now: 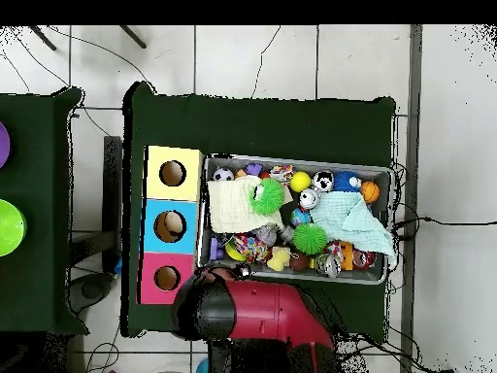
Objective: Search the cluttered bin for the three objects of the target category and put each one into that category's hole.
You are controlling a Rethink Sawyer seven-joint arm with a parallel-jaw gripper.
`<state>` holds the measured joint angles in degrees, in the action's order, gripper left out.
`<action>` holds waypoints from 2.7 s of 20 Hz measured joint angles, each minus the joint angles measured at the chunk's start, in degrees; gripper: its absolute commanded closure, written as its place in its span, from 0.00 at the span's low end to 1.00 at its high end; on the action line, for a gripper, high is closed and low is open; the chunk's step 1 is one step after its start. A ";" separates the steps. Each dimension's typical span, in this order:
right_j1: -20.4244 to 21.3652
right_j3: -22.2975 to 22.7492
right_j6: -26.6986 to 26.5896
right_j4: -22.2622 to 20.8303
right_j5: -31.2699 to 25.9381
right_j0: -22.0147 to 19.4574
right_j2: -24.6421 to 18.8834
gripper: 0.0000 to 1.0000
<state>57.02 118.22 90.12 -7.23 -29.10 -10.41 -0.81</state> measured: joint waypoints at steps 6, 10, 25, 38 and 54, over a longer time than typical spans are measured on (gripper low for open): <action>-2.58 -2.35 0.00 -1.45 -0.01 -3.52 -2.79 0.00; -4.47 -4.76 0.00 -2.31 -0.04 -5.45 -4.87 0.00; -12.60 -18.46 0.00 -8.08 -5.71 -6.44 -8.61 0.00; -20.23 -28.14 0.00 -16.64 -19.50 -6.41 -8.61 0.00; -24.49 -31.98 0.00 -23.34 -25.67 -6.45 -8.62 0.00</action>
<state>32.53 86.23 90.12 -30.58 -54.76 -16.86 -9.44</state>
